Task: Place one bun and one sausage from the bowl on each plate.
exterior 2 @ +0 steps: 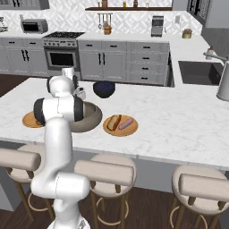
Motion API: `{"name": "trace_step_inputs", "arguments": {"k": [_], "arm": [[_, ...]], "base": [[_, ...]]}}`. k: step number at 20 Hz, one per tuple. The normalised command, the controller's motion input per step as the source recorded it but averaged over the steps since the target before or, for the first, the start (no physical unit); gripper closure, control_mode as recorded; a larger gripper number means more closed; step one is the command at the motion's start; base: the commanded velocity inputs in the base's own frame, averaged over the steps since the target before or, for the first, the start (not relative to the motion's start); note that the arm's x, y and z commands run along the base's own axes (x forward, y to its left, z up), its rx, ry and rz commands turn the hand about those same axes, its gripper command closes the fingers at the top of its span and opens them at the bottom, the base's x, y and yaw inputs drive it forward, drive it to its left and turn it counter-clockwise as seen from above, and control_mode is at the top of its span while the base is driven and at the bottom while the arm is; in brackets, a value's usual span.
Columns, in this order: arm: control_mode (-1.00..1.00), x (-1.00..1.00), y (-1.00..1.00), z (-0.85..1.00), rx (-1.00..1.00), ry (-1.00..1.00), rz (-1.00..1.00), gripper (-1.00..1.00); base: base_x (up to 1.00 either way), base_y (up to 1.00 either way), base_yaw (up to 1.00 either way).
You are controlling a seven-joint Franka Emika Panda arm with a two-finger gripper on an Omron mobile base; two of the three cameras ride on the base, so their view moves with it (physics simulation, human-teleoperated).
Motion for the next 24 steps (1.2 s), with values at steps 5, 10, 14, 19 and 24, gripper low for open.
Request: {"name": "trace_step_inputs", "arguments": {"k": [5,10,14,19,24], "arm": [[-1.0,-1.0,0.17,0.94,0.0,-0.13,0.03,1.0],[-1.0,-1.0,0.72,0.89,0.0,0.01,0.04,1.0],[-1.0,-0.63,1.0,0.28,0.0,0.05,0.1,1.0],[-1.0,-0.56,1.0,-0.05,0.01,-0.01,0.04,1.0],[-1.0,0.0,0.83,-0.58,0.2,0.0,-0.25,1.0]], "base": [[0.0,0.0,0.0],[0.0,0.0,0.0],[0.0,0.0,0.0],[0.0,0.0,0.0],[0.0,0.0,0.0]]}}
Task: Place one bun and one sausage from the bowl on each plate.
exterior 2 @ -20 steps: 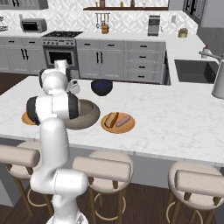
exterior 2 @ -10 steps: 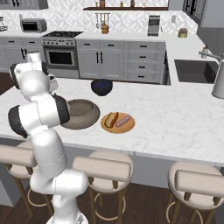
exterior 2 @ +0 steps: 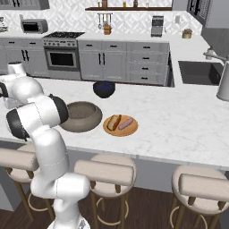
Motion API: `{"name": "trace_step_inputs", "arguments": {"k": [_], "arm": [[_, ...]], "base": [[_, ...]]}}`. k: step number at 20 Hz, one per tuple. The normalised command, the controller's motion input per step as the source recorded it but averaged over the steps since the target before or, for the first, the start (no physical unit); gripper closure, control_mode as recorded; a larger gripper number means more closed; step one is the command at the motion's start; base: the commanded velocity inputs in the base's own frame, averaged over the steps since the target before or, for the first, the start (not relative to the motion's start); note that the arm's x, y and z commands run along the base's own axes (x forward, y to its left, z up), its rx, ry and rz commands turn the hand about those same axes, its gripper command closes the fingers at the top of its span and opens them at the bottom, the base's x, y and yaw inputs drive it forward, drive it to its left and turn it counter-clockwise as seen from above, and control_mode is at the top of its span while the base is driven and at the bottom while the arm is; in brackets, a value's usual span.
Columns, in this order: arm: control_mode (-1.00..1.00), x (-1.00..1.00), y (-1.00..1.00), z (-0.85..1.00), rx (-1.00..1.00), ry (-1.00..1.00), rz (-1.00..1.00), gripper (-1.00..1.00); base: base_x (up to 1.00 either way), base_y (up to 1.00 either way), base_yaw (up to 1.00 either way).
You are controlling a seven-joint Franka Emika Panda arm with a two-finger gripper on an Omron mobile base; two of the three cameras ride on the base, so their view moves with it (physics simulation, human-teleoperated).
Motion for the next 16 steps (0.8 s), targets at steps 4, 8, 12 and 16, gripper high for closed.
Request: {"name": "trace_step_inputs", "arguments": {"k": [4,8,12,16], "arm": [[-1.0,0.14,0.3,-0.54,0.24,0.02,-0.16,1.0],[-1.0,0.44,0.13,-0.42,-0.06,0.01,0.0,1.0],[-1.0,0.91,0.38,-0.5,-0.06,0.0,-0.06,1.0],[-1.0,0.94,0.81,-0.05,-0.04,0.0,-0.16,-1.0]], "base": [[0.0,0.0,0.0],[0.0,0.0,0.0],[0.0,0.0,0.0],[0.0,0.0,0.0]]}}
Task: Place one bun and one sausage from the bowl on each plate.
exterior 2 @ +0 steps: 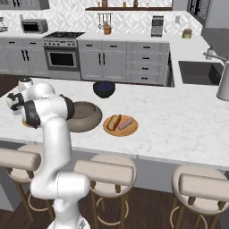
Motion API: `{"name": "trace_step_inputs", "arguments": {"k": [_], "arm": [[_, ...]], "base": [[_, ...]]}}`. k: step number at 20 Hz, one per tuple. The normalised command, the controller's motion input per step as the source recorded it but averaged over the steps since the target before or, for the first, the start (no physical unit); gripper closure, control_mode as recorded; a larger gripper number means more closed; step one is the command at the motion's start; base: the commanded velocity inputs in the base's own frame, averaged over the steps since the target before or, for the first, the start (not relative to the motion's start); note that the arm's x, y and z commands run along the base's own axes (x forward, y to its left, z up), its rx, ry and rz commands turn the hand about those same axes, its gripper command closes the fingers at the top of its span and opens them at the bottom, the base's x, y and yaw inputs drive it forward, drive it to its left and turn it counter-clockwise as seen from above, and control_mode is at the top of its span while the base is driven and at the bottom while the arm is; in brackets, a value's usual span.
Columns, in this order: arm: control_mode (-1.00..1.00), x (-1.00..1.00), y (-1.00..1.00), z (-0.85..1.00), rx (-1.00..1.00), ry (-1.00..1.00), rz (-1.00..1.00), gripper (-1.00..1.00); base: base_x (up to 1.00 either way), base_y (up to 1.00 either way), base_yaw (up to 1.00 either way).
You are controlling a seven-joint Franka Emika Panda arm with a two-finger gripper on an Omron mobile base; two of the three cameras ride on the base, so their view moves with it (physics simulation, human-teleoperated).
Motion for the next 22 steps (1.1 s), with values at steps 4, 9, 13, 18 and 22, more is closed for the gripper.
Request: {"name": "trace_step_inputs", "arguments": {"k": [4,9,13,18,22], "arm": [[-1.0,0.48,0.3,-0.01,0.0,0.0,-0.12,-1.0],[-1.0,-0.09,-0.08,-0.01,-0.01,0.01,-0.07,-1.0],[-1.0,-0.99,-0.91,0.31,0.09,-0.03,-0.14,-1.0],[-1.0,-1.0,-1.0,0.31,0.13,-0.12,-0.07,-1.0],[-1.0,-1.0,-1.0,0.33,0.19,-0.19,-0.08,-1.0]], "base": [[0.0,0.0,0.0],[0.0,0.0,0.0],[0.0,0.0,0.0],[0.0,0.0,0.0],[0.0,0.0,0.0]]}}
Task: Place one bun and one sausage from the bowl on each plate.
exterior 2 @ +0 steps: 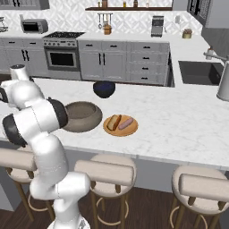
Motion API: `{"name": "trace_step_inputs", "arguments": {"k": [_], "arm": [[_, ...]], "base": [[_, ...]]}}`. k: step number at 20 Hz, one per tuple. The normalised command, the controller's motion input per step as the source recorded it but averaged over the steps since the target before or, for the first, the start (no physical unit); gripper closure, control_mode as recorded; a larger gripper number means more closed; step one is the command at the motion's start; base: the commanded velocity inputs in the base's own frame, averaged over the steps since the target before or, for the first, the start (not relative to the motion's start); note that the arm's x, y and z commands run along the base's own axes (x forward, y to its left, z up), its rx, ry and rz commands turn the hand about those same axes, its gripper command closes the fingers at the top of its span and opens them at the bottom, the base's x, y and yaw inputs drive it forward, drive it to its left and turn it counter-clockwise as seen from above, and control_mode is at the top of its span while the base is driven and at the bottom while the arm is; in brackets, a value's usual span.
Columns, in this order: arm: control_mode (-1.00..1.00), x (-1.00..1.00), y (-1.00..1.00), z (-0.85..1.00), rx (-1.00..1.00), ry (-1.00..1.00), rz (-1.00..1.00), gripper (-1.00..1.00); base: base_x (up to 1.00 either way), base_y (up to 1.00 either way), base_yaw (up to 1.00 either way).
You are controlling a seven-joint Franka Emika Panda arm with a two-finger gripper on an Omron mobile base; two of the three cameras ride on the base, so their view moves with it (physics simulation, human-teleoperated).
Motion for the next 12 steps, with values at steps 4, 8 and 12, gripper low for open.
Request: {"name": "trace_step_inputs", "arguments": {"k": [4,8,12], "arm": [[-1.0,-0.99,-1.0,0.7,0.25,-0.27,-0.17,-1.0],[-1.0,-0.52,-0.41,0.33,0.09,-0.25,-0.11,-1.0],[-1.0,-0.97,0.4,0.33,-0.25,-0.61,0.0,-1.0]], "base": [[0.0,0.0,0.0],[0.0,0.0,0.0],[0.0,0.0,0.0]]}}
